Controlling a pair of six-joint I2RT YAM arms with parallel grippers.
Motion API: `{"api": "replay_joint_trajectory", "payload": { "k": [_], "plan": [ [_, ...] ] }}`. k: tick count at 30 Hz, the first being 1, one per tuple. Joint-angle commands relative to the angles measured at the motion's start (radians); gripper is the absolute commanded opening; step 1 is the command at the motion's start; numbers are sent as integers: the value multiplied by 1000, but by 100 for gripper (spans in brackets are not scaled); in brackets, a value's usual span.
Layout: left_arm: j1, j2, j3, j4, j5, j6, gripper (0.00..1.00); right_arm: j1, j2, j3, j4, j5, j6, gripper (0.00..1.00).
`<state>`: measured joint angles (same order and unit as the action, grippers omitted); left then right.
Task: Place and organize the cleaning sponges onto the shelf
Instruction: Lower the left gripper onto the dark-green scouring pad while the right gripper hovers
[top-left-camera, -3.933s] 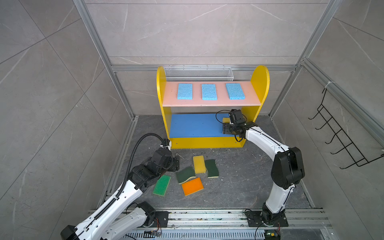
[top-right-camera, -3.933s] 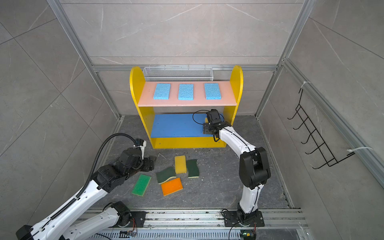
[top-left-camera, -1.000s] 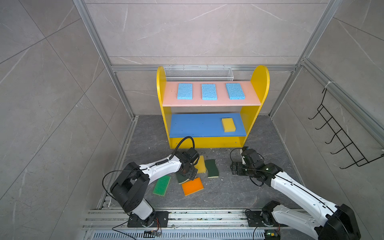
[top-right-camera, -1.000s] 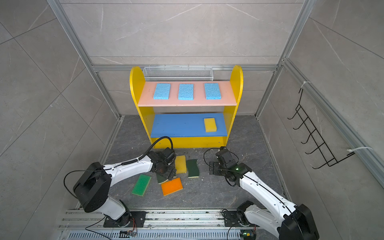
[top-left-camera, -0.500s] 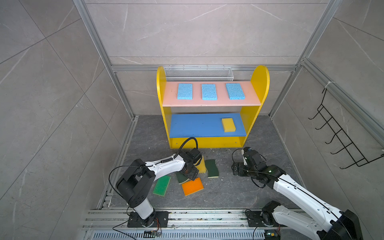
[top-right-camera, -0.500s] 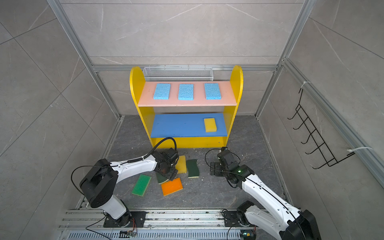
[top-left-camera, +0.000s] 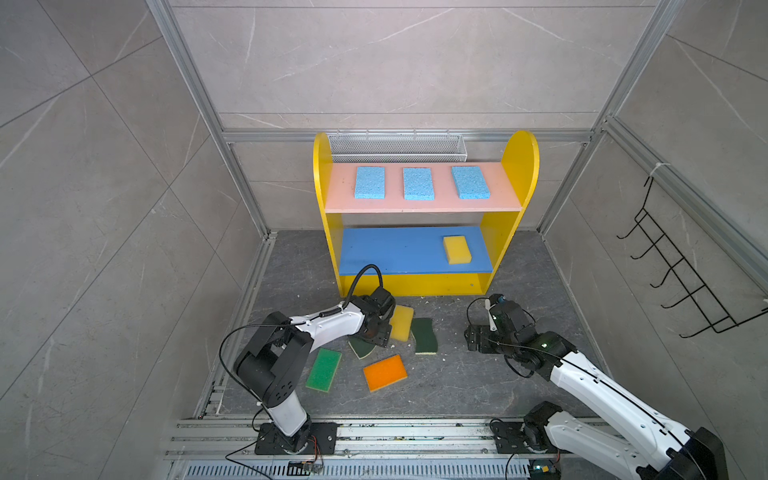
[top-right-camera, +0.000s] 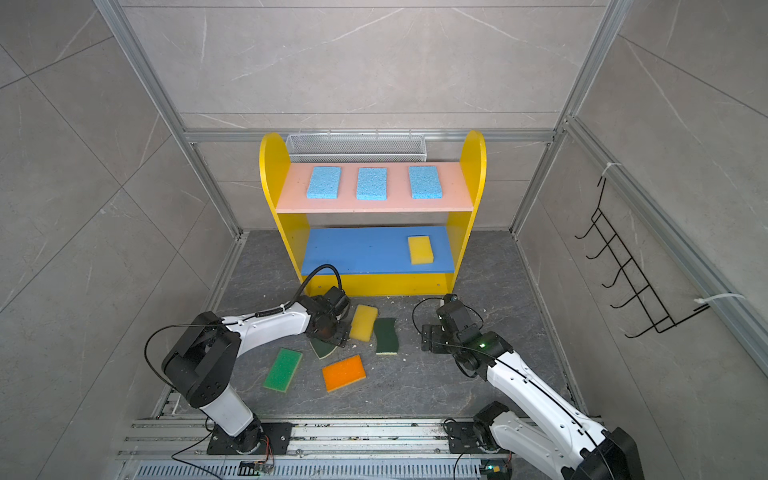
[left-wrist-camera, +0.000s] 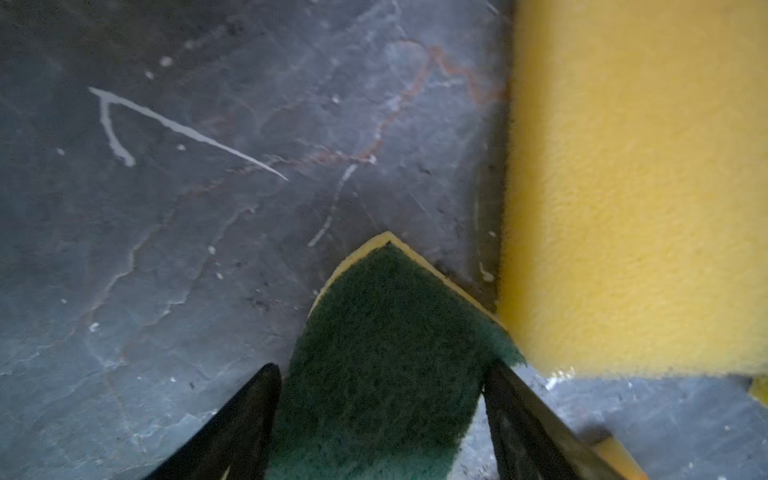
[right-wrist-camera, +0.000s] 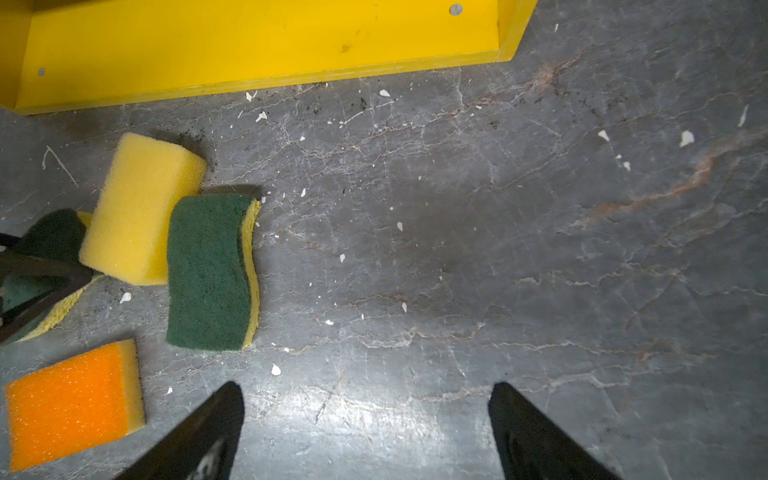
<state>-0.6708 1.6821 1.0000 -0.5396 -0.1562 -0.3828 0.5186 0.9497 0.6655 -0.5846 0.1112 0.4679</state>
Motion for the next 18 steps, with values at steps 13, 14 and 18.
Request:
{"api": "replay_joint_trajectory", "payload": {
  "k": [13,14,18],
  "plan": [
    [36,-160,12,-78,15,-194,94,5,-22,21,-41,-5,-20,95],
    [36,-179,9,-94,12,-182,95,6,-22,20,-40,-7,-21,95],
    [36,-224,-39,-106,10,-118,96,6,-23,16,-34,-20,-15,95]
  ]
}}
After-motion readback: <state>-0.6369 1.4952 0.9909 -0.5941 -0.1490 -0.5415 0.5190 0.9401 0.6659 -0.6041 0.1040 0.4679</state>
